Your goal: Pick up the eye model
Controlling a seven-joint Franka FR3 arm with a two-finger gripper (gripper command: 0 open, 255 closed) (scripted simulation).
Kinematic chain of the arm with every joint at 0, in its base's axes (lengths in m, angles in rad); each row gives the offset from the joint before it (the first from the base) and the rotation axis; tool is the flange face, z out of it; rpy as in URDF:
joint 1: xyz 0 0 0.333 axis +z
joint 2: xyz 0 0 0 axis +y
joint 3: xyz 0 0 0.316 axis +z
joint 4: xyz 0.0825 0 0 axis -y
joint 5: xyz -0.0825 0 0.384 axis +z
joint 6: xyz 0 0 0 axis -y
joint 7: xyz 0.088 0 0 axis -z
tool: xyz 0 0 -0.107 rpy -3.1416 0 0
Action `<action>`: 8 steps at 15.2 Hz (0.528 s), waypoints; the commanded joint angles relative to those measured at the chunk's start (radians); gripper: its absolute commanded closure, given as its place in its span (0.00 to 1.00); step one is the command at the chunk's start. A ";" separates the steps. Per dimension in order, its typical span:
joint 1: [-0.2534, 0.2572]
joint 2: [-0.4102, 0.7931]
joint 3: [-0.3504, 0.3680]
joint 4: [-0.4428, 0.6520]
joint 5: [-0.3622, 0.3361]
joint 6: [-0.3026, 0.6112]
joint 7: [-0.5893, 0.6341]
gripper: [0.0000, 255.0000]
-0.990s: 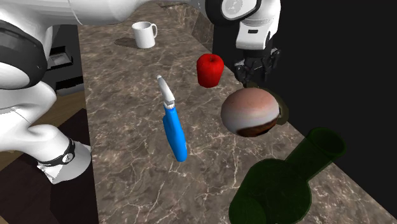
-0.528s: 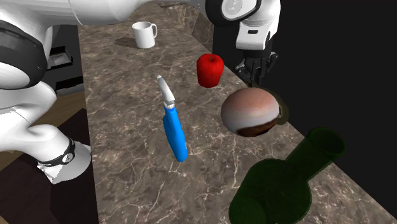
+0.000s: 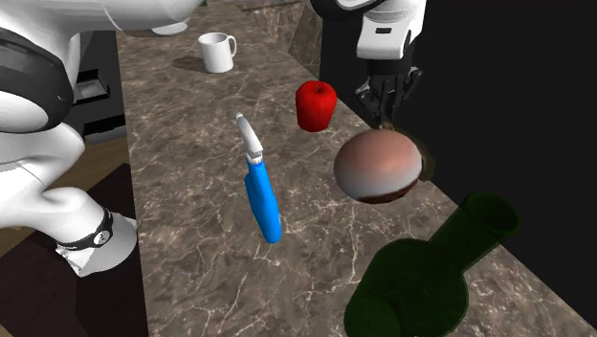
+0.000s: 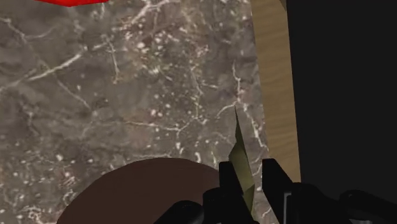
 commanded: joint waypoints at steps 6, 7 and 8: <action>0.039 0.028 -0.003 0.148 -0.011 -0.114 -0.010 1.00; 0.047 0.034 -0.004 0.172 -0.013 -0.132 -0.012 1.00; 0.054 0.041 -0.005 0.197 -0.016 -0.150 -0.014 1.00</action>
